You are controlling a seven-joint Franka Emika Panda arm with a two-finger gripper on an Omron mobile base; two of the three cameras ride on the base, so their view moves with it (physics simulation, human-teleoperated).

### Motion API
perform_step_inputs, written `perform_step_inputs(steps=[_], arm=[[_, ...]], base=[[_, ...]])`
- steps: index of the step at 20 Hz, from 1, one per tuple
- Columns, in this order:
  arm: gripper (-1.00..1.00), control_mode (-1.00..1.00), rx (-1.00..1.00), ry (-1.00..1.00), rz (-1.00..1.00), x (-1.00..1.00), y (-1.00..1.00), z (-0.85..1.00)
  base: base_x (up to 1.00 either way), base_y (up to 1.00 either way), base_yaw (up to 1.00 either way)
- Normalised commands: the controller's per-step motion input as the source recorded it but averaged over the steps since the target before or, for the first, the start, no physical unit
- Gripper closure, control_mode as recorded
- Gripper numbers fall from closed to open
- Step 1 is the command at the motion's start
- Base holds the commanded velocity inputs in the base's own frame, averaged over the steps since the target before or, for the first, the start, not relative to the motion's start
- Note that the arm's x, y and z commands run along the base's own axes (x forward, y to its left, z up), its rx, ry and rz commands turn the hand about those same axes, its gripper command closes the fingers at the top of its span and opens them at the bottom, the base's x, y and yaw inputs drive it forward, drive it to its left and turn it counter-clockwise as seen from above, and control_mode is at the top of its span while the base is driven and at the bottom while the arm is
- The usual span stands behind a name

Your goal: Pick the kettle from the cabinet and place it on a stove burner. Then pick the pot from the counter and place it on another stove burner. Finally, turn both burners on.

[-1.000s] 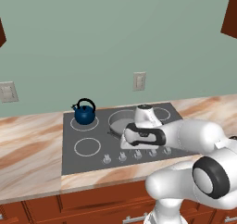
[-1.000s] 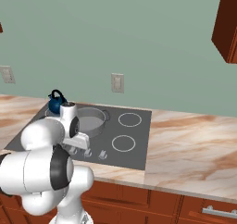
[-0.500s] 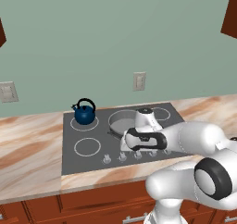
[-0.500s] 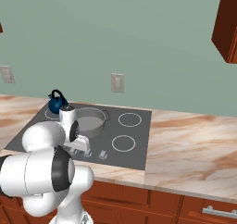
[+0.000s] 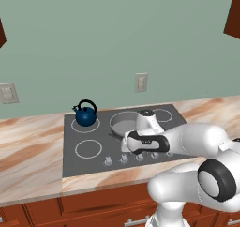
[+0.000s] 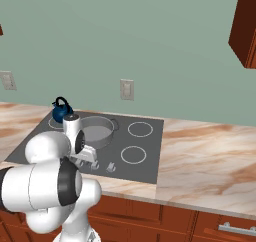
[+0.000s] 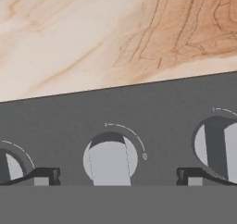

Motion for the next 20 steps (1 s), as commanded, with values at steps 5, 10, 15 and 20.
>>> perform_step_inputs(steps=[5, 10, 15, 20], arm=[[-1.0, -1.0, 0.0, -0.01, 0.0, -0.17, 0.0, -0.13], [-1.0, -1.0, 0.0, 0.0, 0.0, -0.25, 0.0, -0.2], [1.0, -1.0, 0.0, 0.0, 0.0, -0.1, 0.0, -0.19], [1.0, -1.0, 0.0, -0.01, 0.0, -0.06, -0.01, -0.18]], base=[[0.0, 0.0, 0.0], [0.0, 0.0, 0.0], [0.0, 0.0, 0.0], [0.0, 0.0, 0.0]])
